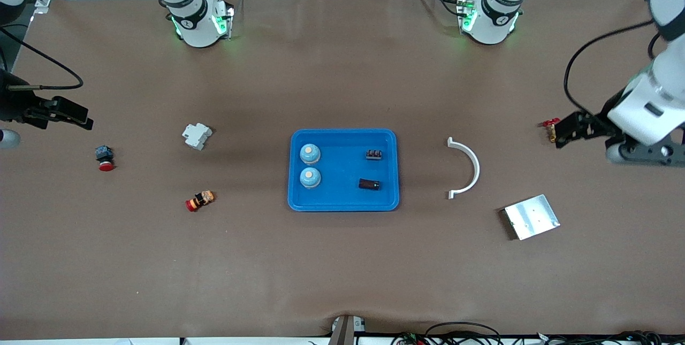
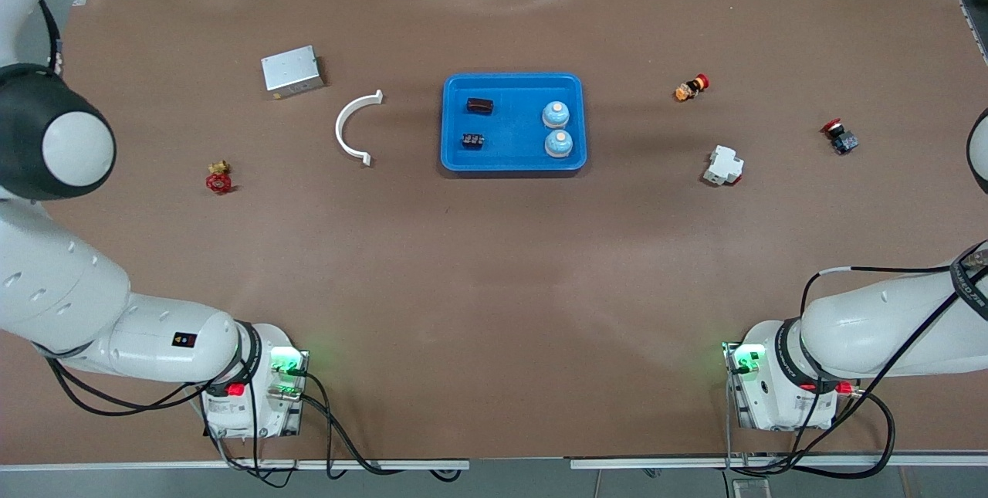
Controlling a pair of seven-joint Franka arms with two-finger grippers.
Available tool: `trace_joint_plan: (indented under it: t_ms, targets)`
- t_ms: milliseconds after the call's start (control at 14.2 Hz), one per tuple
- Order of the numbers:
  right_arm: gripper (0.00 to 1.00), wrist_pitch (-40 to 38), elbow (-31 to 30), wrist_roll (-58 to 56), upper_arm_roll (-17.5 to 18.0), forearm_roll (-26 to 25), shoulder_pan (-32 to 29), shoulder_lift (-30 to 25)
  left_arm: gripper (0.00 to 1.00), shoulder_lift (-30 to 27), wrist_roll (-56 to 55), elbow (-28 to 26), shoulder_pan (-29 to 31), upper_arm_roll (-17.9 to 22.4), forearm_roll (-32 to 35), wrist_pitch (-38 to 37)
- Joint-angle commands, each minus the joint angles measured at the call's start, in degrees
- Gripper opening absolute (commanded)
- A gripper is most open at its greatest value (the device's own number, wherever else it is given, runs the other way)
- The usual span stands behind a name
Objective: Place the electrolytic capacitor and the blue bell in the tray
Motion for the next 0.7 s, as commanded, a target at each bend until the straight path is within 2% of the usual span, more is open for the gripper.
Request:
trace_joint_plan:
  t_ms: [0, 634]
  targets:
    - [1.00, 0.5, -1.6, -0.5, -0.1, 0.8, 0.0, -1.6, 1.00, -4.4, 1.8, -3.8, -2.6, 3.1, -1.2, -1.8]
    - [1.00, 0.3, -1.6, -0.5, -0.1, 0.8, 0.0, -1.6, 1.00, -5.6, 2.0, -5.5, -2.0, 1.6, -0.9, -3.7]
